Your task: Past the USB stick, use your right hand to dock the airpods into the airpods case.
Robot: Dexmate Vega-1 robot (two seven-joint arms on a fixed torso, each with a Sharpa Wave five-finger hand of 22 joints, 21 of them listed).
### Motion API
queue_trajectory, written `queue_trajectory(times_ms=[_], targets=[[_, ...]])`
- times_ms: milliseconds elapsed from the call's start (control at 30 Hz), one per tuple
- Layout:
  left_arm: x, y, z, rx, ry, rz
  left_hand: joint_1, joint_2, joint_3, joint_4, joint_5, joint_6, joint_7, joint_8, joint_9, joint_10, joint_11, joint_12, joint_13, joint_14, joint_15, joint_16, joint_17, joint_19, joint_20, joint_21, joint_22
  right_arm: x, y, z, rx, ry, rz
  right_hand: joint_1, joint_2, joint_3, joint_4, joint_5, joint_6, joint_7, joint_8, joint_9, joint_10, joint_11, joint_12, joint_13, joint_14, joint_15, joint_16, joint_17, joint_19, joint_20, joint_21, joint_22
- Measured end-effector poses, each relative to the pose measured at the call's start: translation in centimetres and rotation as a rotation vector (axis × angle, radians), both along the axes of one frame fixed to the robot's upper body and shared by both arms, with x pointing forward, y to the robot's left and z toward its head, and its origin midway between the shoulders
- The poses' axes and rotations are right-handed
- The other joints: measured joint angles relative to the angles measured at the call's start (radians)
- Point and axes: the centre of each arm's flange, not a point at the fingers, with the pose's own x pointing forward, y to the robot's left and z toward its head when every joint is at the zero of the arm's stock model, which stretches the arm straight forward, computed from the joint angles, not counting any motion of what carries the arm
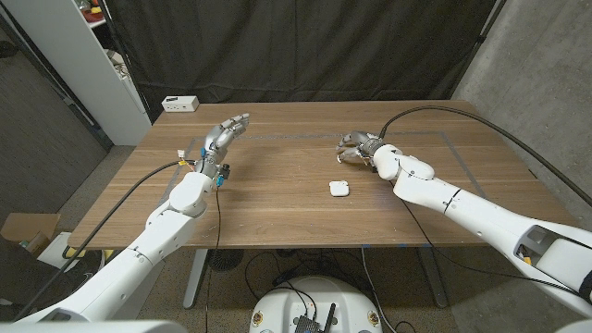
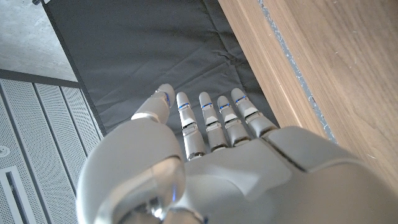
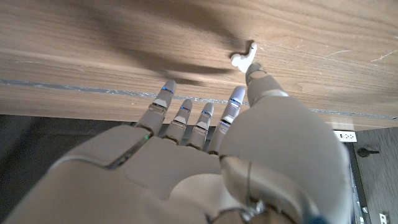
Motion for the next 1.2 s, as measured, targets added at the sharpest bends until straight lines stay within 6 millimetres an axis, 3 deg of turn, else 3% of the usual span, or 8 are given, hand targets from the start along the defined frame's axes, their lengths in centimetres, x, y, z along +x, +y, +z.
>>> queue_trajectory(times_ms=[833, 1200], targets=[[0.2, 0.0, 0.2, -0.011, 0.015, 0.002, 0.000, 0.000, -0.017, 0.008, 0.000, 0.009, 0.009, 0.000, 0.005, 0.003, 0.003, 0.000, 0.005, 0.000, 0.000, 0.000, 0.000, 0.002, 0.009, -0.008, 0.000, 1.4, -0.3, -0.1, 0.016, 0.045, -0.019, 0.026, 0.026, -0.004, 0.004, 0.000, 0.102, -0.005, 0.016, -0.008, 0.040, -0.025, 0.011, 0.009, 0.043, -0.003, 0.026, 0.014, 0.016, -0.016, 0.005, 0.002], [0.6, 0.1, 0.4, -0.012, 0.024, -0.002, 0.009, 0.001, -0.025, 0.009, 0.000, 0.009, 0.009, 0.000, 0.005, 0.003, 0.003, 0.000, 0.005, 0.000, 0.000, 0.000, 0.000, 0.002, 0.009, -0.012, 0.005, 1.4, -0.1, -0.4, 0.027, 0.057, -0.017, 0.026, 0.026, -0.008, 0.000, 0.000, 0.110, -0.007, 0.016, -0.009, 0.048, -0.020, 0.011, 0.009, 0.043, -0.003, 0.030, 0.014, 0.020, -0.020, 0.005, 0.001]])
